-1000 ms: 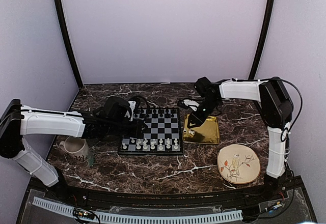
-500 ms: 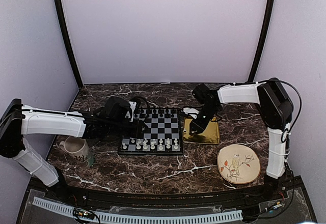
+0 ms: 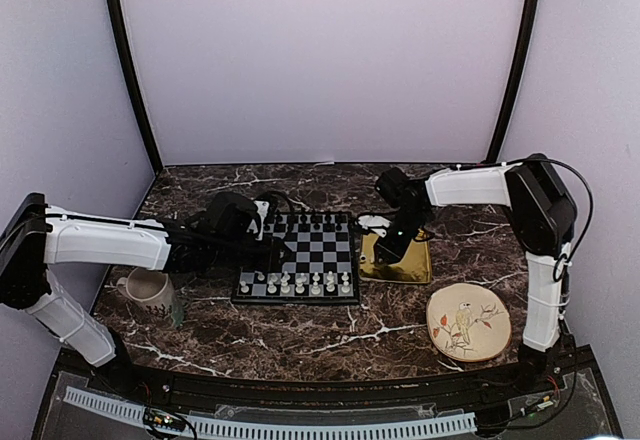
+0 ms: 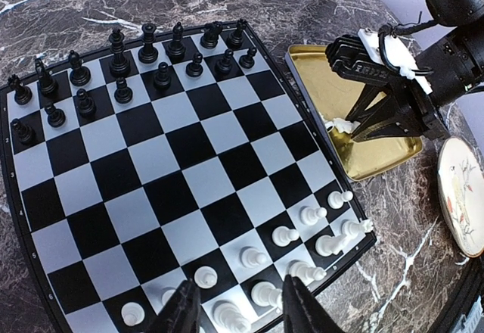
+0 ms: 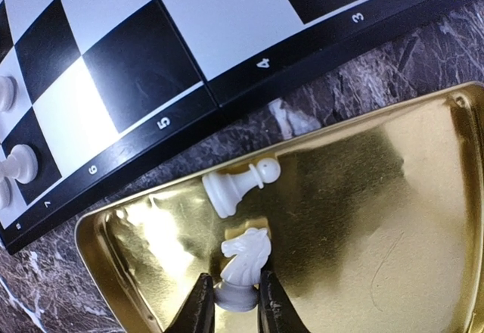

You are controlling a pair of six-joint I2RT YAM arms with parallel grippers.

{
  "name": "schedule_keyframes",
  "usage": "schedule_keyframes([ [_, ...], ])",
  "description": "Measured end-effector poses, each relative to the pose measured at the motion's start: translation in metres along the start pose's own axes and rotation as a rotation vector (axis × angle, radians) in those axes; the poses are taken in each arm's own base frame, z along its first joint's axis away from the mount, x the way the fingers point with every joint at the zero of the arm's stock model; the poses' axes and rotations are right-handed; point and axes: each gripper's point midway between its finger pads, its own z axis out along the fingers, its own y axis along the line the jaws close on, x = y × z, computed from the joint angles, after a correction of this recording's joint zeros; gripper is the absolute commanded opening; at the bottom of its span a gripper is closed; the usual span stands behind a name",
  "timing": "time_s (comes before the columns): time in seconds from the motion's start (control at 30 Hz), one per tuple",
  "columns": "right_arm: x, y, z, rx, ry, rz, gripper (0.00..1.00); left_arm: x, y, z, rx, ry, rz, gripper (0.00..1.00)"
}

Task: Set up the chess pieces on the board
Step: Pick up the knight from the storage box, then pass from the right arm to the left

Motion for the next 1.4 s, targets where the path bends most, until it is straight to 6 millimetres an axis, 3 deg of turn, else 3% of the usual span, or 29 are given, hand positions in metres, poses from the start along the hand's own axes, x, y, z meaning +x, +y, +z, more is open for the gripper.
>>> schedule_keyframes([
  [0.13,0.0,0.001,-0.004,0.016,-0.004,-0.01,0.12,0.0,0.0,0.0,0.0,0.0,0.0,0.39],
  [0.27,-0.005,0.003,-0.022,0.031,-0.044,-0.026,0.11,-0.008,-0.005,0.001,0.01,-0.011,0.0,0.39],
  [0.6,-0.056,0.024,-0.112,-0.01,-0.377,-0.103,0.11,-0.083,-0.063,0.014,0.256,-0.136,-0.102,0.35],
  [0.77,-0.07,0.044,-0.139,-0.075,-0.502,-0.157,0.11,-0.098,-0.077,0.029,0.445,-0.126,-0.264,0.33],
  [1.4,-0.075,0.058,-0.138,-0.144,-0.526,-0.176,0.11,-0.106,-0.116,0.057,0.727,-0.031,-0.481,0.28],
])
